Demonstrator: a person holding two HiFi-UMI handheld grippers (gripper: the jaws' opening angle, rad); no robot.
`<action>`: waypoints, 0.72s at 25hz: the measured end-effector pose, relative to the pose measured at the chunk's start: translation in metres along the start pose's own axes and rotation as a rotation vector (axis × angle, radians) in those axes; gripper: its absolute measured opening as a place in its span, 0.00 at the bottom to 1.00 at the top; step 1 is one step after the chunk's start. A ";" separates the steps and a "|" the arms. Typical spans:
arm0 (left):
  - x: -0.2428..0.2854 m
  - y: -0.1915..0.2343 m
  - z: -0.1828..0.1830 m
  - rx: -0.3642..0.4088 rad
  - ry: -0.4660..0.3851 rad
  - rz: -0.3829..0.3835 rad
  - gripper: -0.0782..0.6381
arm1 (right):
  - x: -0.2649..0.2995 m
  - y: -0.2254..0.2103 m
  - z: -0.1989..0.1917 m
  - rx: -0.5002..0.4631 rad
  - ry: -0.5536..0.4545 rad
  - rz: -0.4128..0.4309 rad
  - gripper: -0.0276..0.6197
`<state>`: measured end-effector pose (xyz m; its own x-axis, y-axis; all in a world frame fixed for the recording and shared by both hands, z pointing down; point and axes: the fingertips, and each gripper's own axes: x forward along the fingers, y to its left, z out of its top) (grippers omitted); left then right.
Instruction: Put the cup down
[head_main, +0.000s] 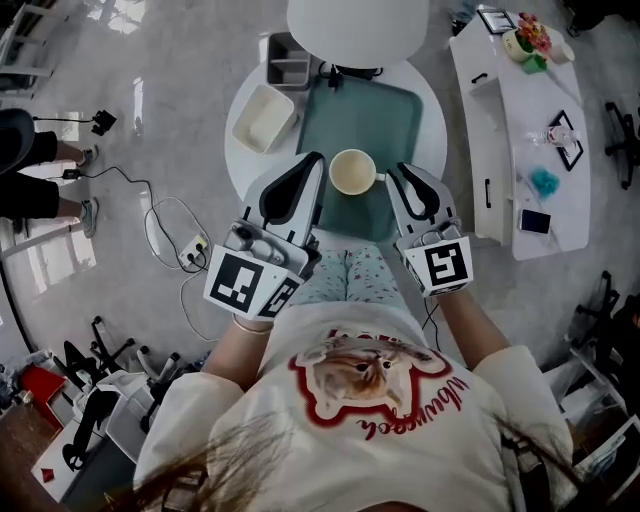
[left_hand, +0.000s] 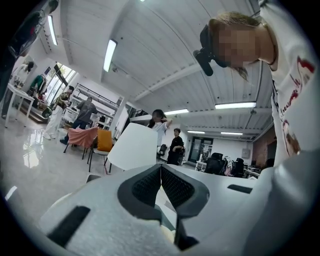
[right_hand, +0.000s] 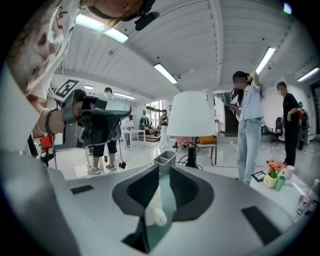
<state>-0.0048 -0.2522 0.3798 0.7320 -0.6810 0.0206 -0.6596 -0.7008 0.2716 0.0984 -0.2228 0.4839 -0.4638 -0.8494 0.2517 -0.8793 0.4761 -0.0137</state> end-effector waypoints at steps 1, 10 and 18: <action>0.000 -0.001 0.004 0.005 -0.005 -0.001 0.13 | 0.000 -0.002 0.012 0.003 -0.021 -0.002 0.12; -0.007 -0.018 0.037 0.063 -0.041 -0.025 0.13 | -0.008 0.003 0.103 -0.010 -0.145 0.012 0.12; -0.014 -0.026 0.067 0.136 -0.094 -0.023 0.13 | -0.011 0.024 0.164 -0.102 -0.224 0.065 0.12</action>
<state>-0.0092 -0.2387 0.3078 0.7324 -0.6767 -0.0756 -0.6644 -0.7345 0.1380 0.0647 -0.2396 0.3221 -0.5416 -0.8400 0.0322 -0.8365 0.5424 0.0782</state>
